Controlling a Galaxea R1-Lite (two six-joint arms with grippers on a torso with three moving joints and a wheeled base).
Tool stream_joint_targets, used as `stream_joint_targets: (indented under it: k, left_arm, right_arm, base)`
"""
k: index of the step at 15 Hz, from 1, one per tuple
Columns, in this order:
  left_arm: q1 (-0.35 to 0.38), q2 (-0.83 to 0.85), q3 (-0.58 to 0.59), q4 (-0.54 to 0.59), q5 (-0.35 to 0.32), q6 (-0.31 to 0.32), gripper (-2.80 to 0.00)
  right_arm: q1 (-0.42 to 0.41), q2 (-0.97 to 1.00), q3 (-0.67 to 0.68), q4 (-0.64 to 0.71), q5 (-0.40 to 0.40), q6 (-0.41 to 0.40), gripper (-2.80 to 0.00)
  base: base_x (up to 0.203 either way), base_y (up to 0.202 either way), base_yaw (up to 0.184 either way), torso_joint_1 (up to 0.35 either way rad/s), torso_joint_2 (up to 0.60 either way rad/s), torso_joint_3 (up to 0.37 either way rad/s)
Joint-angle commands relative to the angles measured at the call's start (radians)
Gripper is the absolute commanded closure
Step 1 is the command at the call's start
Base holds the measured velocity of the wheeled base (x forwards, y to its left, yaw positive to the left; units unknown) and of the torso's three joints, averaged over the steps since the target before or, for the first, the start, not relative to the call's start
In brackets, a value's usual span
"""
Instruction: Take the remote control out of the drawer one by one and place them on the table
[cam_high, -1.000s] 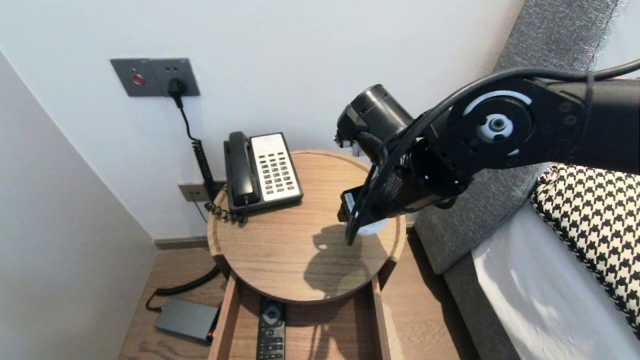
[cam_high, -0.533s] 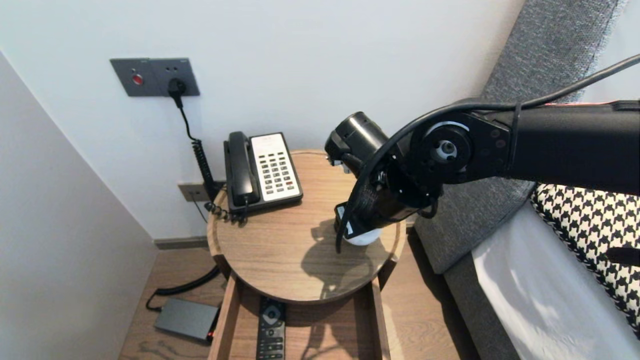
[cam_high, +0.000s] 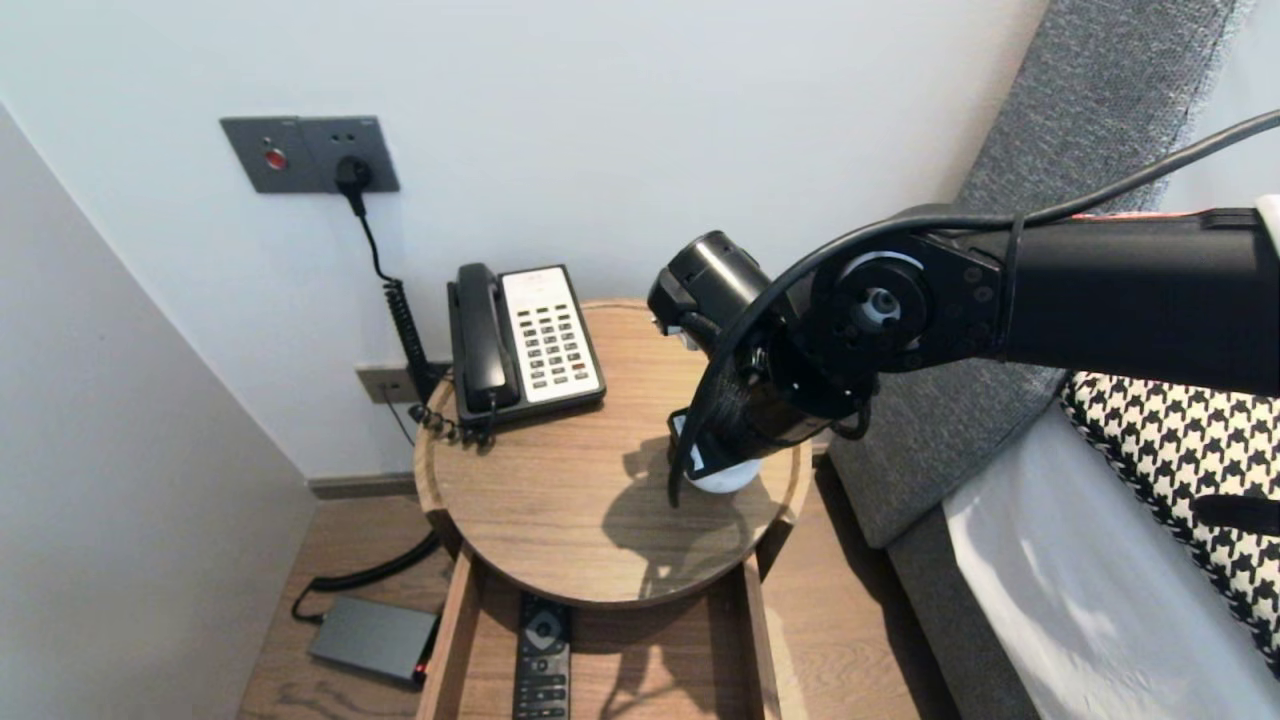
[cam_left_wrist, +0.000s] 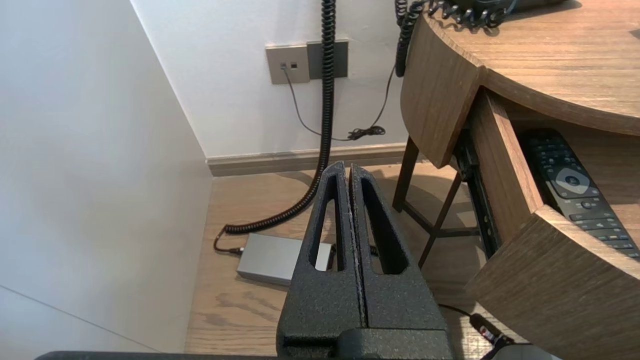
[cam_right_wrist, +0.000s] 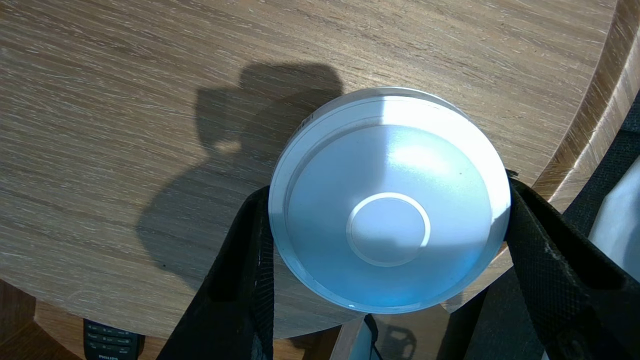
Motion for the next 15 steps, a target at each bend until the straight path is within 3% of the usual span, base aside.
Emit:
stream_joint_targets:
  k: [1,3,4,15]
  left_arm:
    - [0.0,-0.001,0.012,-0.001,0.0,0.001,0.0]
    - [0.001,-0.001,0.012,-0.001,0.0,0.001,0.0]
    - [0.0,-0.001,0.012,-0.001,0.0,0.001,0.0]
    - [0.0,-0.001,0.012,-0.001,0.0,0.001,0.0]
  right_arm:
    - [-0.008,0.0,0.002,0.006,-0.001,0.002,0.0]
    - [-0.009,0.0,0.0,0.006,-0.001,0.001,0.0]
    - [-0.009,0.0,0.0,0.006,-0.001,0.001,-2.8]
    - [0.006,-0.202,0.004,-0.005,0.001,0.025,-2.8]
  base:
    - [0.0,0.0,0.0,0.0,0.0,0.0]
    - [0.0,0.0,0.0,0.0,0.0,0.0]
    - [0.0,0.0,0.0,0.0,0.0,0.0]
    - [0.0,0.0,0.0,0.0,0.0,0.0]
